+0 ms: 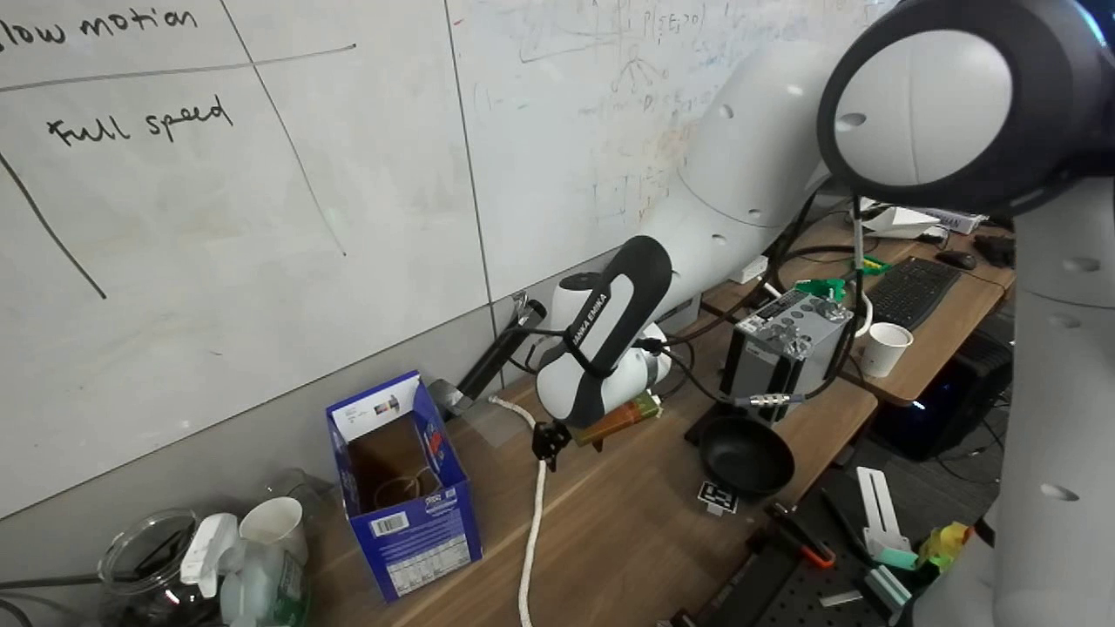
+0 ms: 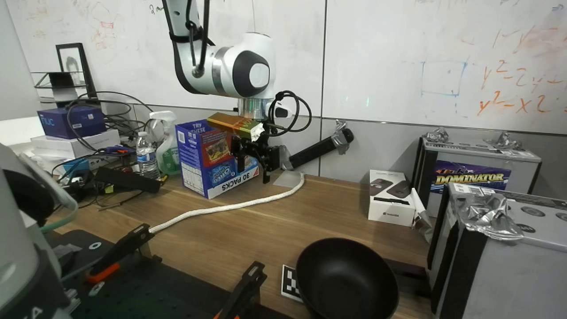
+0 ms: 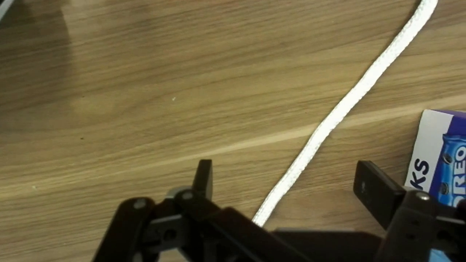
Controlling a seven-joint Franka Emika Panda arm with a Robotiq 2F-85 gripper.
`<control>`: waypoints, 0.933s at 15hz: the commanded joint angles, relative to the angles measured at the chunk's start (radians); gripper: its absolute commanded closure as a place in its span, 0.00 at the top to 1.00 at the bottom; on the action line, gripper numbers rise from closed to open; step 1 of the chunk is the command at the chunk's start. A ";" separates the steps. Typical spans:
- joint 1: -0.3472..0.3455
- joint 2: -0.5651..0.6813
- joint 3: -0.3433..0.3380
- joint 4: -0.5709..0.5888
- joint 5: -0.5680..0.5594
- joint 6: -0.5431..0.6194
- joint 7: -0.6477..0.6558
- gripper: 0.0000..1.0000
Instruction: Put the right and left ropes in the box
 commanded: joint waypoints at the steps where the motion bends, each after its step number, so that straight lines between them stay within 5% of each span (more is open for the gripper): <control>1: 0.032 0.107 -0.011 0.097 0.010 0.008 0.019 1.00; 9: 0.051 0.275 -0.021 0.256 0.034 -0.014 0.081 1.00; 14: 0.125 0.317 -0.080 0.306 0.020 -0.007 0.182 1.00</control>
